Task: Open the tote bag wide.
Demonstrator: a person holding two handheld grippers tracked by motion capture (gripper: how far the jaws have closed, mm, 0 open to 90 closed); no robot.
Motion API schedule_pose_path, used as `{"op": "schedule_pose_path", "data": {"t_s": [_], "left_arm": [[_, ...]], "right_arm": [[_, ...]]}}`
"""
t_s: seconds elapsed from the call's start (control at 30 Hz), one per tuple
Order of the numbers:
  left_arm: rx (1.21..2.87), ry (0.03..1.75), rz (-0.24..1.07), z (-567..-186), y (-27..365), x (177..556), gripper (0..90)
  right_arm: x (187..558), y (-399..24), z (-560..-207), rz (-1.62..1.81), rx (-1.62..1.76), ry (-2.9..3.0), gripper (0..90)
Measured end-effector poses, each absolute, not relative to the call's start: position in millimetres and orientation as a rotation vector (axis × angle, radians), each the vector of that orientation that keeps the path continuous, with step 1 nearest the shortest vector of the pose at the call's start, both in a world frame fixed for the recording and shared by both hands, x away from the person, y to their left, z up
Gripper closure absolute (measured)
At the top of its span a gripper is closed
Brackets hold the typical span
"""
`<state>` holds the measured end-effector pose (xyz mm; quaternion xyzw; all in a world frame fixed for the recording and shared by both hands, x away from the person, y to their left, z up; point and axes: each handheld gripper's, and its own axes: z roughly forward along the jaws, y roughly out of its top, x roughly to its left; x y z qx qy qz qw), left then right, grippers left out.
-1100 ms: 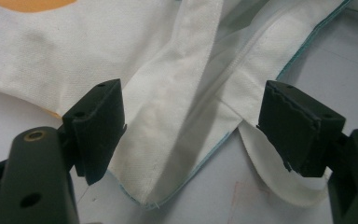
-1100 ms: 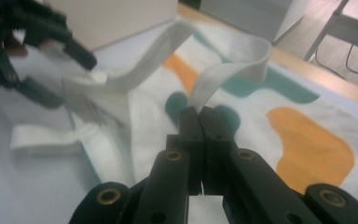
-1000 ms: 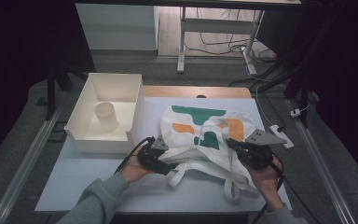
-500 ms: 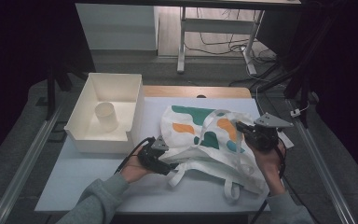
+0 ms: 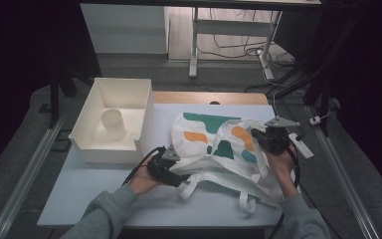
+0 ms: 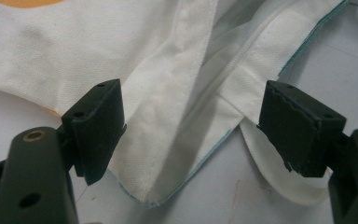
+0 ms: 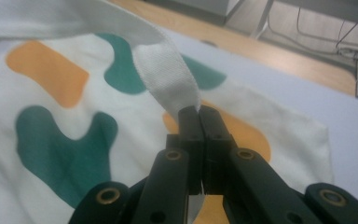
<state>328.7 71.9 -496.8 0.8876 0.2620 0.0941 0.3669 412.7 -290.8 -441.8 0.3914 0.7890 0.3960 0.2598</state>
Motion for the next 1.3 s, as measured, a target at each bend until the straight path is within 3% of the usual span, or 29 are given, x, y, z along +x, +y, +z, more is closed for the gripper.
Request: {"op": "schedule_pose_path", "data": {"t_s": [0.57,0.8,0.9,1.3], "left_arm": [[2.28,0.673,0.246,-496.2,72.8,328.2,22.5],[2.282,0.672,0.253,-496.9,73.2,328.7,22.5],[2.282,0.67,0.257,-496.6,73.1,328.1,22.5],[2.274,0.674,0.262,-496.0,74.7,327.9,22.5]], "right_arm": [[424.6,-297.6,-467.6,1.001,1.127,2.205,87.6],[409.4,-299.1,-442.6,1.063,1.061,2.105,62.8],[398.9,-296.8,-429.8,1.105,1.028,2.097,56.1],[358.9,-274.1,-418.1,1.221,0.879,2.229,49.9]]}}
